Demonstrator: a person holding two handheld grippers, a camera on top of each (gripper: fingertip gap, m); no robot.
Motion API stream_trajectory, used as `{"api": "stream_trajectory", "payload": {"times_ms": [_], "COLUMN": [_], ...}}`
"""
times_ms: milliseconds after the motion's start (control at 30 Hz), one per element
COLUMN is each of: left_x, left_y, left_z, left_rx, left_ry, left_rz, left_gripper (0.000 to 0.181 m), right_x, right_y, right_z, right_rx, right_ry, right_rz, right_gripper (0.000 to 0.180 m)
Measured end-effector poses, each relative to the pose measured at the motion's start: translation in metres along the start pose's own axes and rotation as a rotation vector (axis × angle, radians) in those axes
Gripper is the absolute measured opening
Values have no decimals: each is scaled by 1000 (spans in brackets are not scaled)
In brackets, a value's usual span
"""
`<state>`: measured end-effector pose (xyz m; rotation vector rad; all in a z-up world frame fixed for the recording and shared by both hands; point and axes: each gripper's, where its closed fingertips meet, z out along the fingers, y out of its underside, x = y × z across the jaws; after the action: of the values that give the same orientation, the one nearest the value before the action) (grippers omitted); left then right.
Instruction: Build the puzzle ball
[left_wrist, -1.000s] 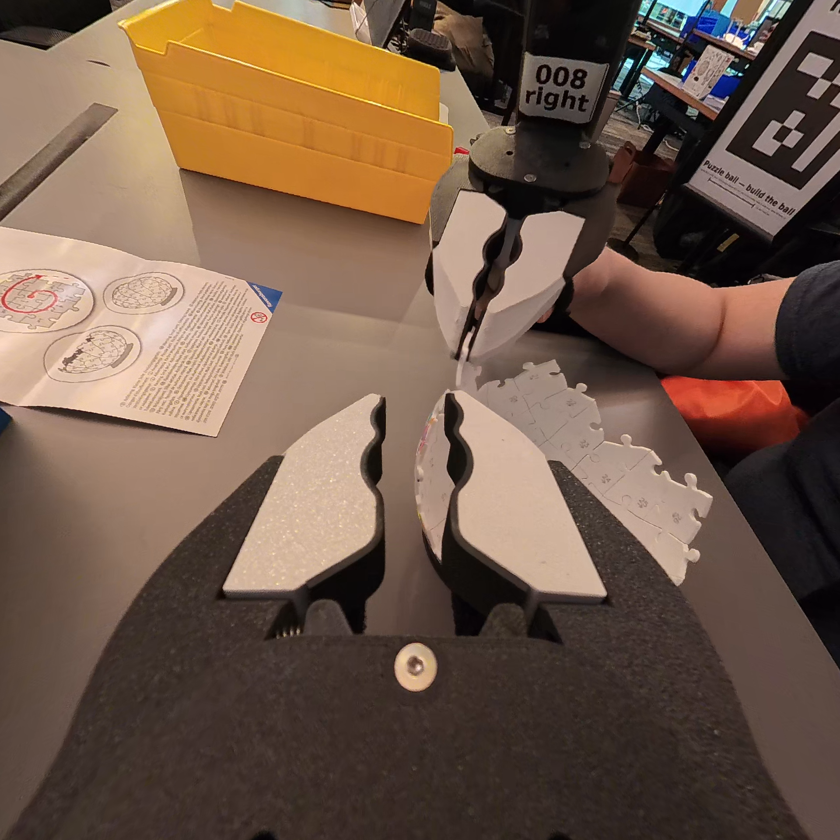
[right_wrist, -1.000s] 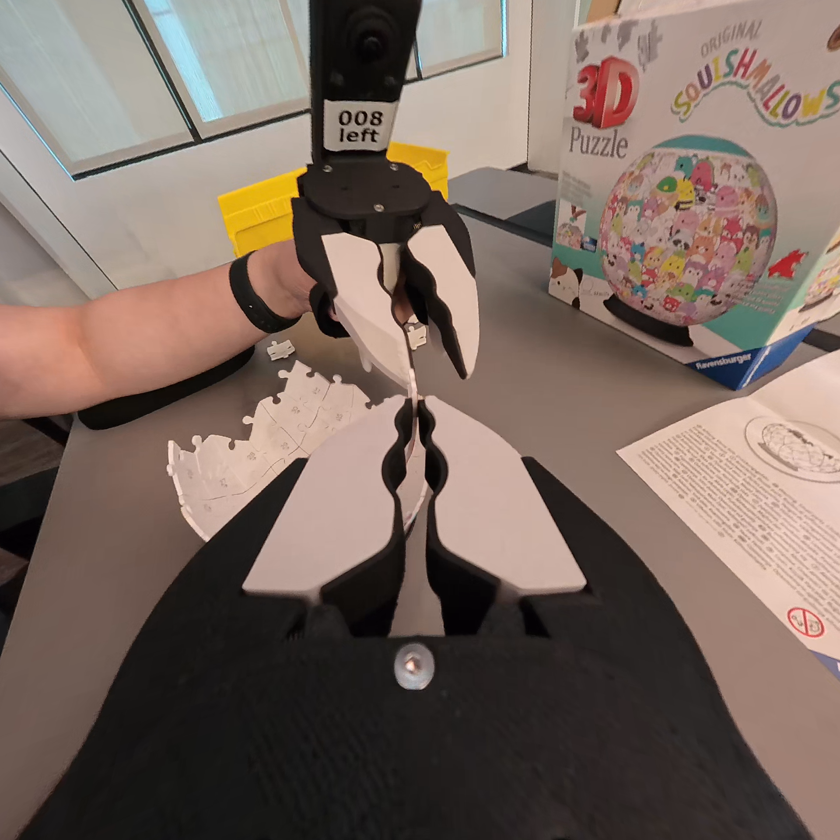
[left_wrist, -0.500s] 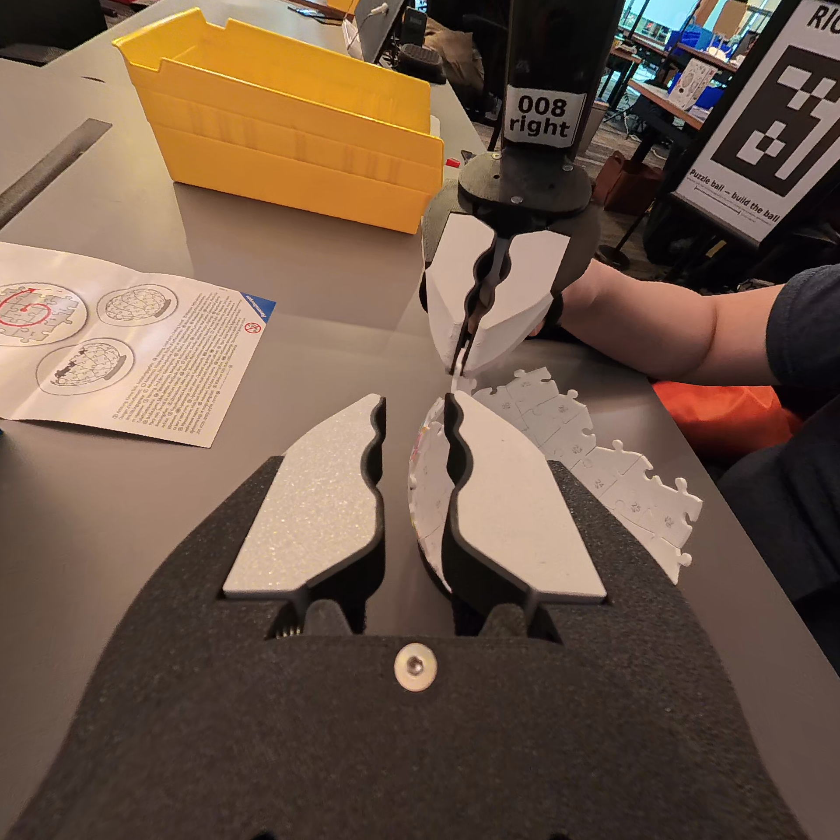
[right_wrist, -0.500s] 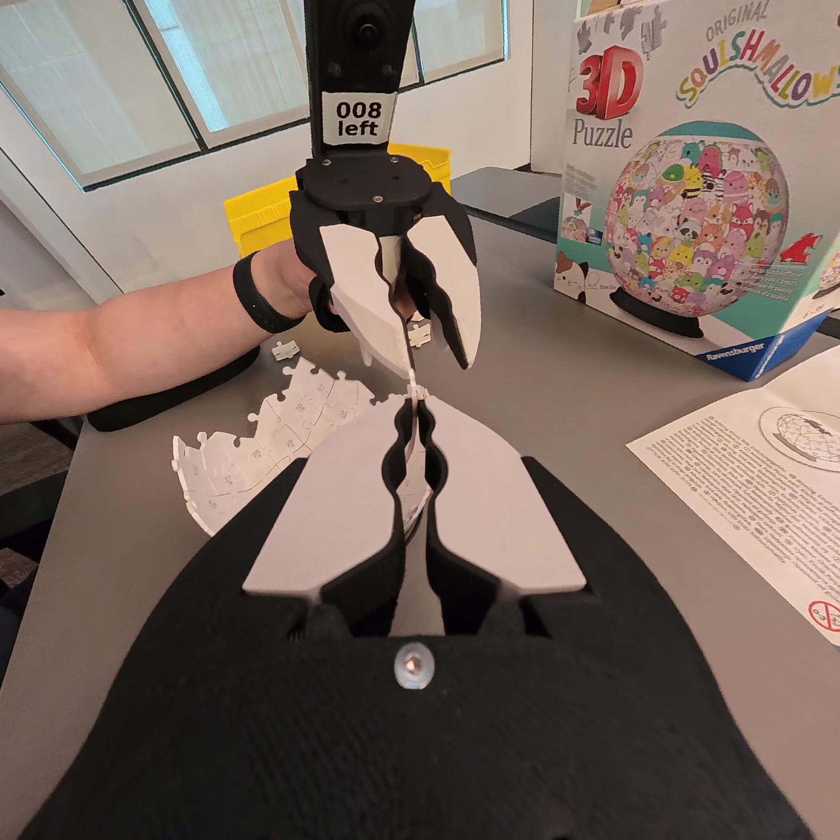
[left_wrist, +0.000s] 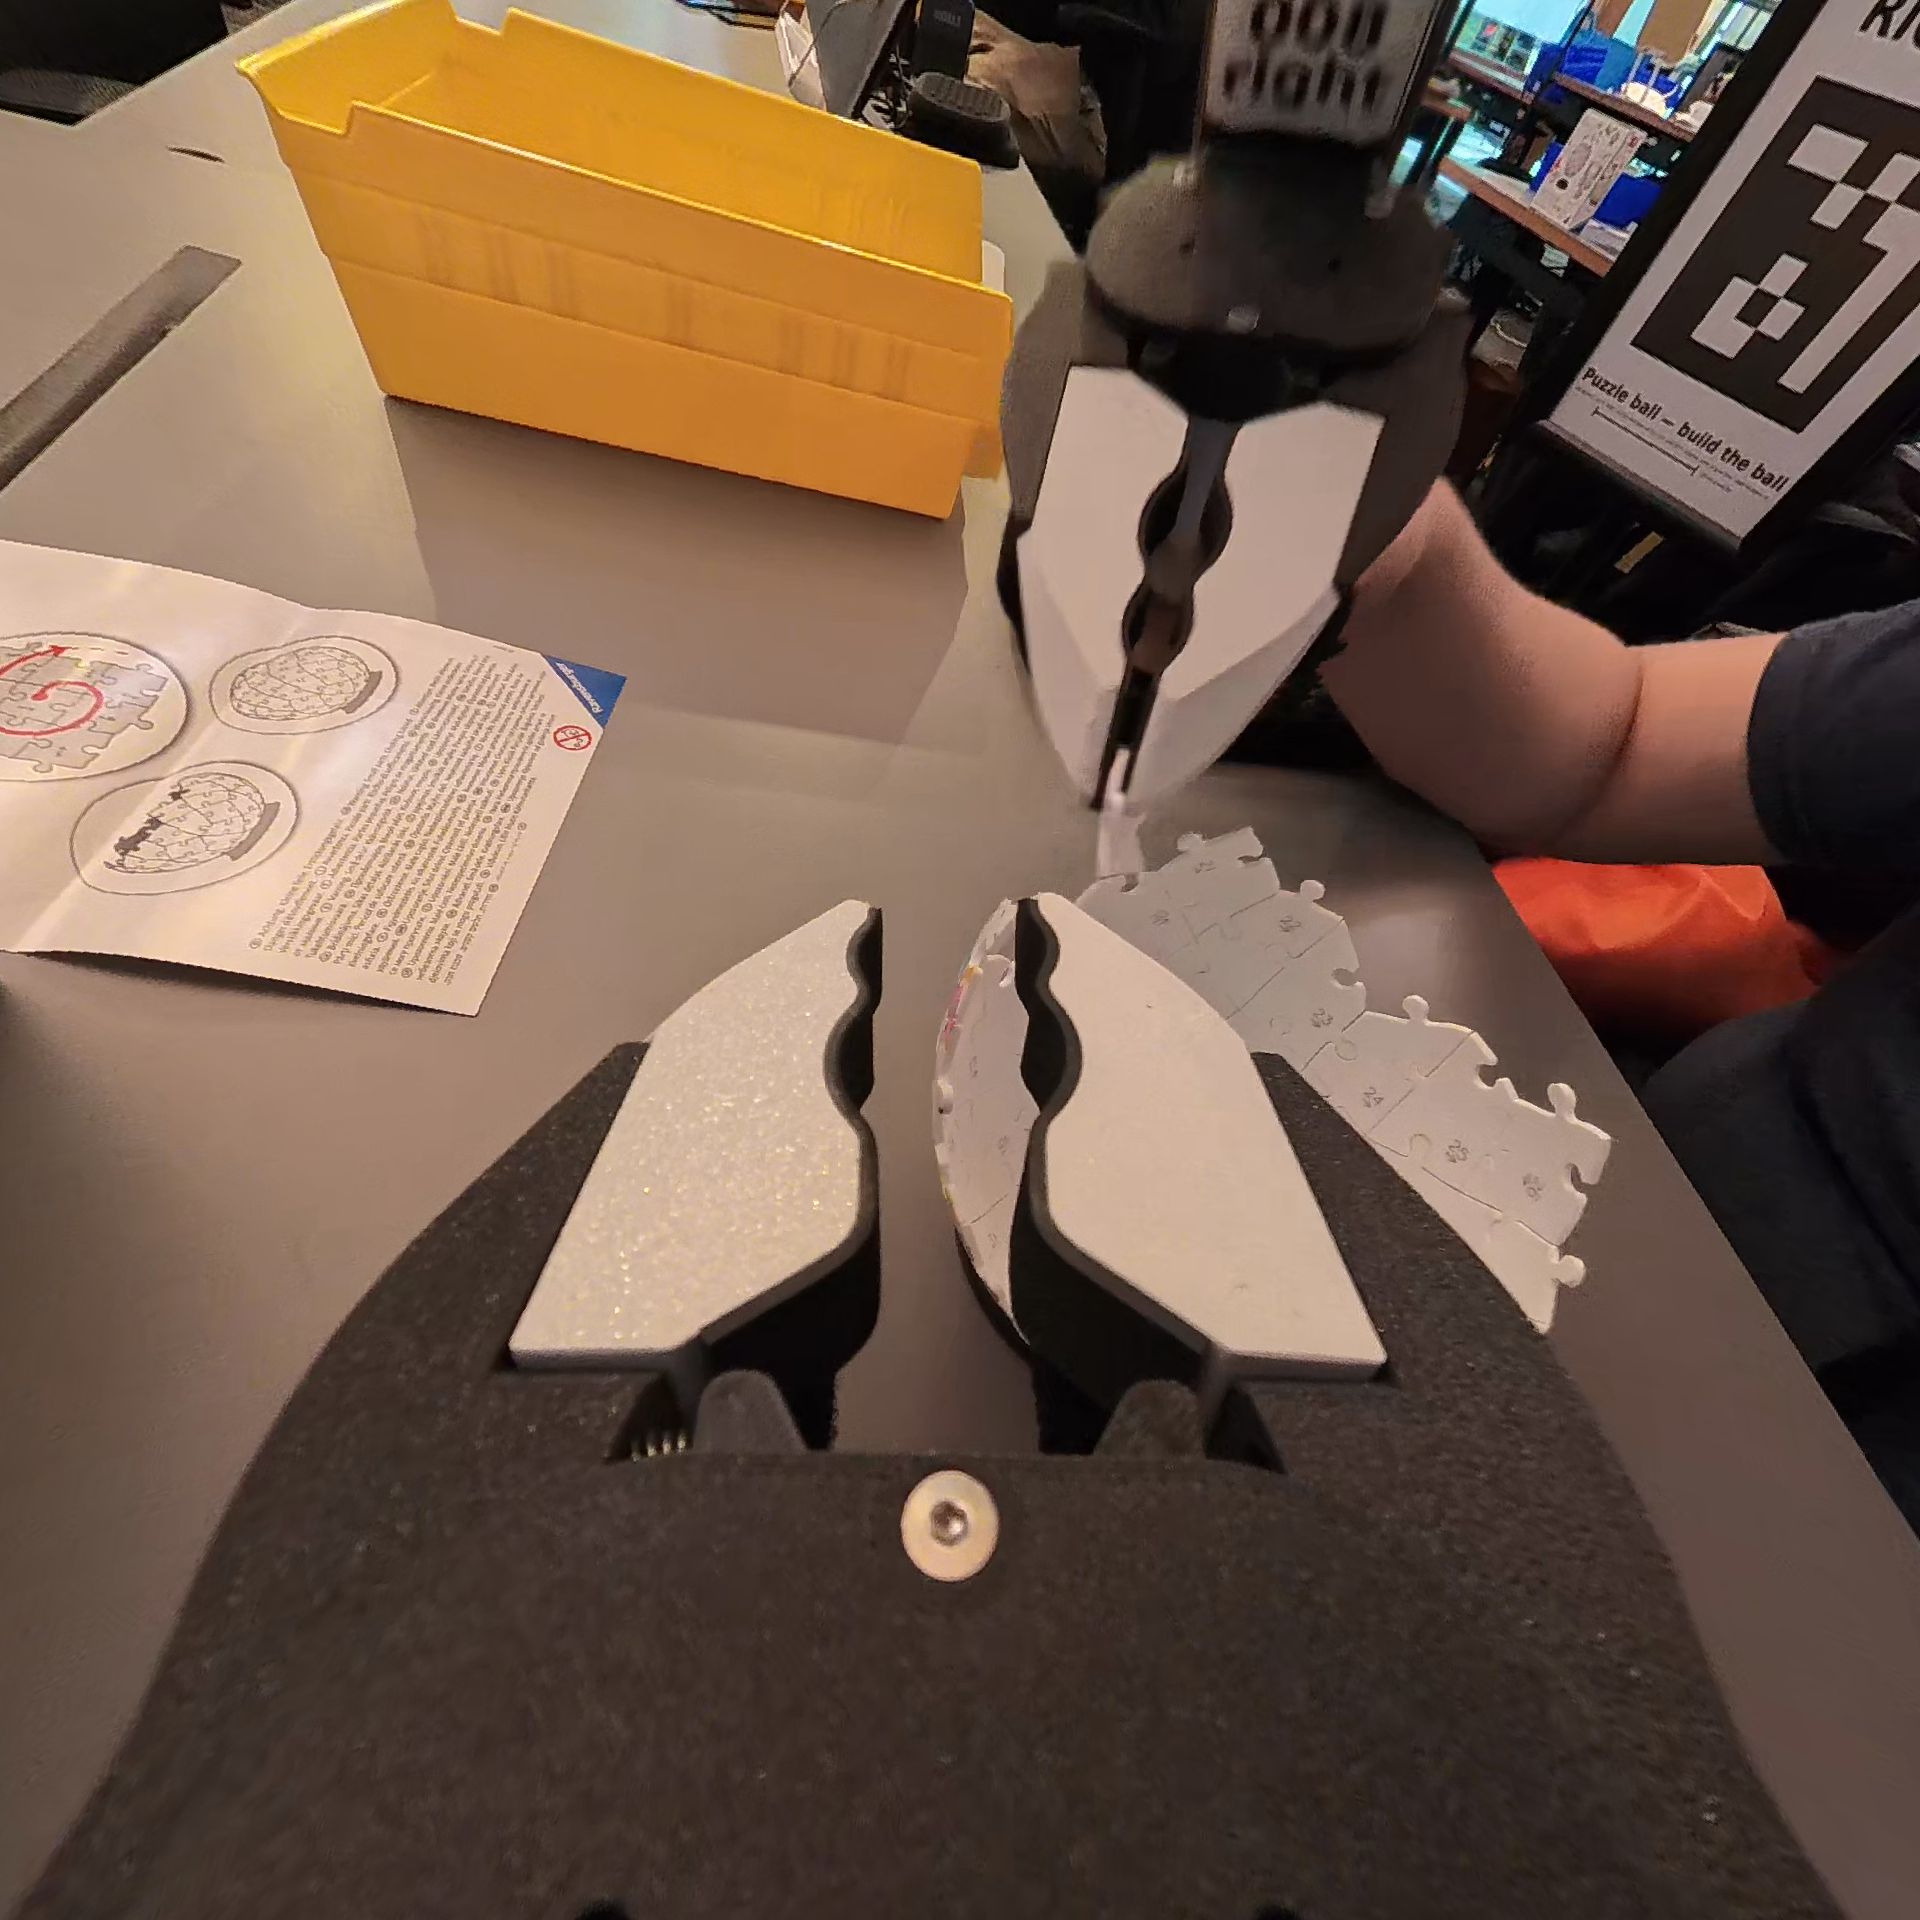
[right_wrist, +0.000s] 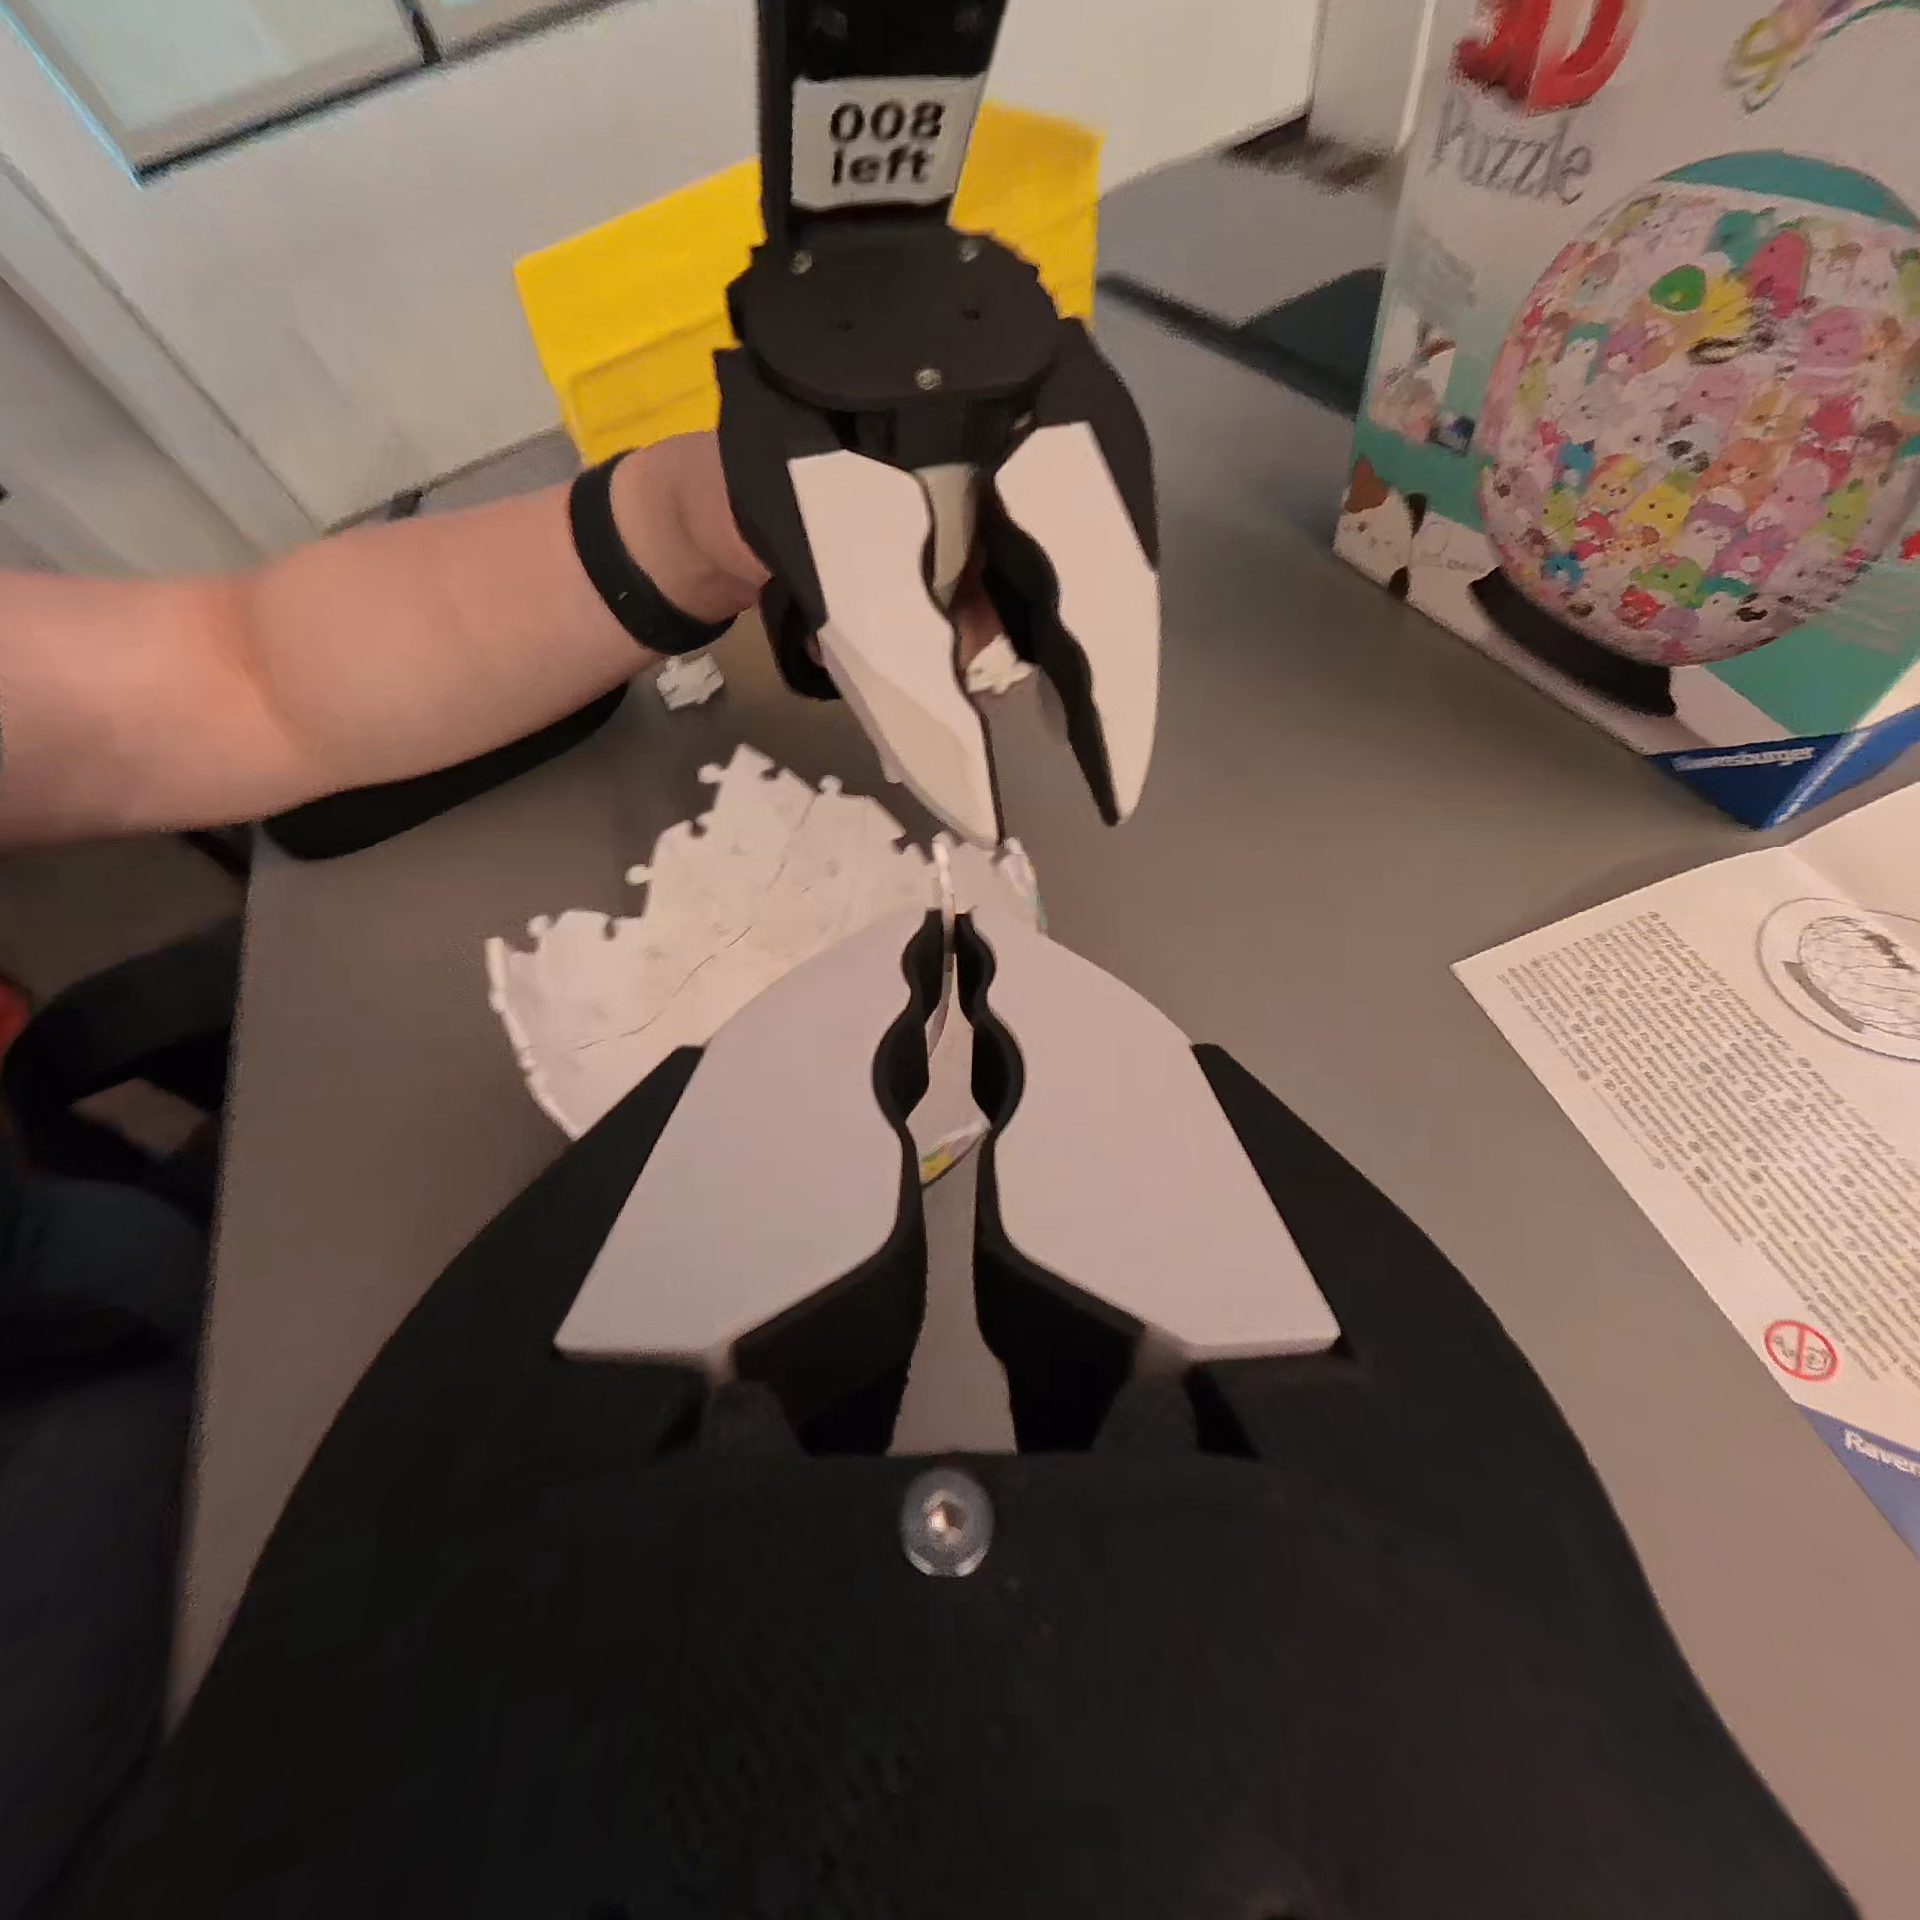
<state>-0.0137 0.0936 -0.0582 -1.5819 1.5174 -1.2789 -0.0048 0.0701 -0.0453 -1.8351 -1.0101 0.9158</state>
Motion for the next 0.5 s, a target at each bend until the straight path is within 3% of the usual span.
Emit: {"api": "stream_trajectory", "payload": {"times_ms": [267, 500], "left_x": [1, -2], "left_y": [-4, -3], "left_z": [-11, -13], "left_rx": [1, 7], "left_ry": [-9, -9], "left_rz": [27, 14], "left_gripper": [24, 24], "right_x": [12, 8], "right_y": [4, 14], "right_z": [-10, 2], "right_rx": [-697, -891], "right_ry": [-22, -37], "right_rz": [135, 119], "right_gripper": [3, 3]}}
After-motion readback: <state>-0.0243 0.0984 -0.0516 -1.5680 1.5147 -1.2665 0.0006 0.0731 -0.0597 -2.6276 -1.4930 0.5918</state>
